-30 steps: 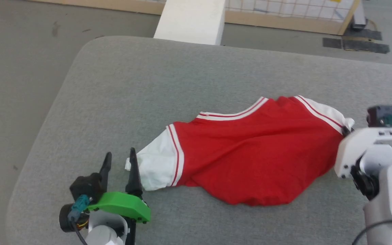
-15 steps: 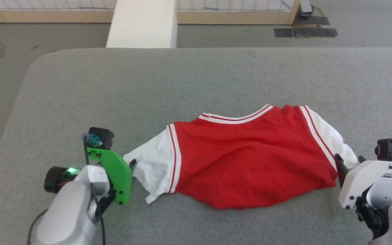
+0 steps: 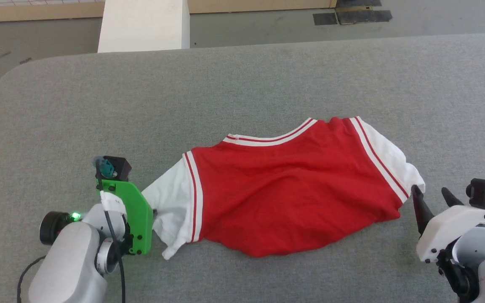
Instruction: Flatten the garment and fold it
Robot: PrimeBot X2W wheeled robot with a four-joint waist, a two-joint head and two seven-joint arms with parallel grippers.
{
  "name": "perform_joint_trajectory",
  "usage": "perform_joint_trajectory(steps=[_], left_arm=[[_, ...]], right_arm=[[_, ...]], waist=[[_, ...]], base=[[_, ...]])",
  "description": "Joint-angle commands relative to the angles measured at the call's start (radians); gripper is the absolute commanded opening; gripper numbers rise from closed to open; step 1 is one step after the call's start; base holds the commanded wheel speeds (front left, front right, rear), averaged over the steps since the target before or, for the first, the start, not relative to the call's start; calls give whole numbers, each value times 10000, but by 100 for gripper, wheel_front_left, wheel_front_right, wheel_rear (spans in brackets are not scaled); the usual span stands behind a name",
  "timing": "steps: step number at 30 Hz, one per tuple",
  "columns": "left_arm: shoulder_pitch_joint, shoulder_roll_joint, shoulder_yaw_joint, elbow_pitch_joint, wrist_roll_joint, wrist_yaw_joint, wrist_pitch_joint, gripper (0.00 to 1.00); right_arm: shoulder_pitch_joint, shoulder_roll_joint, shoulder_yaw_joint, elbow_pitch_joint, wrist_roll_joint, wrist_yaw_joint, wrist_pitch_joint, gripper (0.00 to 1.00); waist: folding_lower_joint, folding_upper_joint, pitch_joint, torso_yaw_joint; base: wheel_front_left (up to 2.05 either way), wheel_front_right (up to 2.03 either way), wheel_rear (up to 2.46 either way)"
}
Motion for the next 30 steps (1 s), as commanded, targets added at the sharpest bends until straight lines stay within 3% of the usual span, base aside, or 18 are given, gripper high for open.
perform_joint_trajectory(steps=[1, 2, 3, 9, 15, 21, 30], left_arm=[[581, 78, -160, 155, -64, 75, 477, 47], [651, 102, -184, 99, -112, 59, 637, 6], [717, 134, -198, 1, -164, 22, 727, 0], [990, 340, 28, -534, -130, 228, 253, 0], [1309, 670, 338, -822, -173, 501, 199, 0], [1271, 935, 501, -916, -189, 647, 297, 0], [778, 642, 276, -973, -329, 505, 239, 0]], right_arm=[[131, 12, 87, -169, 13, -15, -168, 100], [154, 12, 143, -249, -14, -15, -228, 100], [168, 12, 192, -356, -39, -15, -326, 100], [-15, 12, 339, -699, -530, -15, -1009, 100], [-853, -41, 341, -187, -1099, -15, -830, 100], [-2584, -426, 474, 1748, -1294, -15, 507, 100], [-4260, -823, 949, 4061, -673, -15, 2405, 100]], waist=[[0, -1, -75, -15], [0, -1, -107, -19], [0, -1, -146, -23], [0, -1, -375, 138], [0, -1, -478, 448], [0, -1, -244, 925], [0, -1, 270, 1460]], base=[[0, 0, 0], [0, 0, 0], [0, 0, 0], [0, 0, 0], [0, 0, 0], [0, 0, 0], [0, 0, 0]])
